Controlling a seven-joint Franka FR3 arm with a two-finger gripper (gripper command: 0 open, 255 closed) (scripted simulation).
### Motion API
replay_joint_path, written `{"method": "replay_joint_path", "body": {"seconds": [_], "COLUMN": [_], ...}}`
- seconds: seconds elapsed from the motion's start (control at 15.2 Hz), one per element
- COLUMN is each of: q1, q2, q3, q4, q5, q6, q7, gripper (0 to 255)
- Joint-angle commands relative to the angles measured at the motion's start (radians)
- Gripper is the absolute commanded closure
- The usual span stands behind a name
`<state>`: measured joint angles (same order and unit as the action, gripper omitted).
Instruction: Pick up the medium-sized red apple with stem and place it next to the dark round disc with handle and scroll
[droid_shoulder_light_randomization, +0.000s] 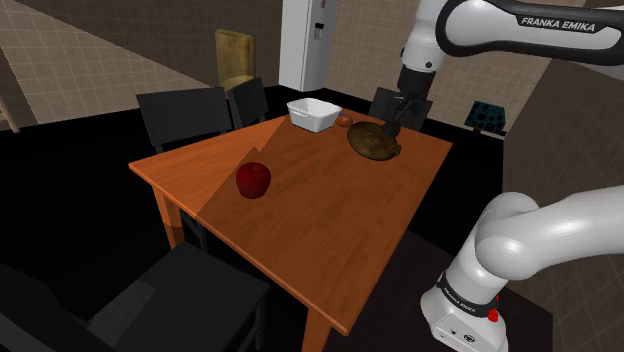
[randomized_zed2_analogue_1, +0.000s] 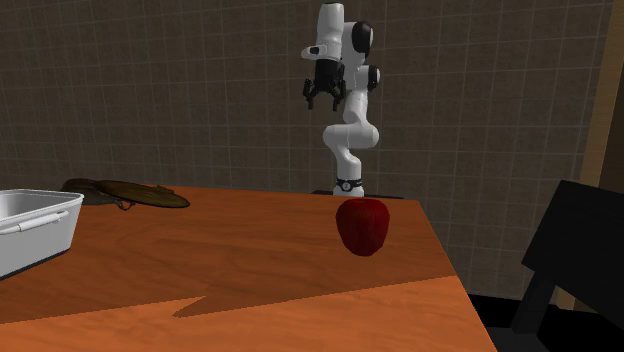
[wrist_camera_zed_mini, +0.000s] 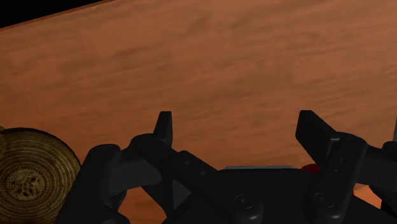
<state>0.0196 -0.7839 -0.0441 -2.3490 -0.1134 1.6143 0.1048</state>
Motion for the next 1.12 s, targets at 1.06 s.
{"method": "replay_joint_path", "body": {"seconds": [1.06], "q1": [0.139], "q2": [0.409], "q3": [-0.038], "q4": [-0.007], "q5": [0.067], "q6": [0.603], "q7": [-0.194], "gripper": [0]}}
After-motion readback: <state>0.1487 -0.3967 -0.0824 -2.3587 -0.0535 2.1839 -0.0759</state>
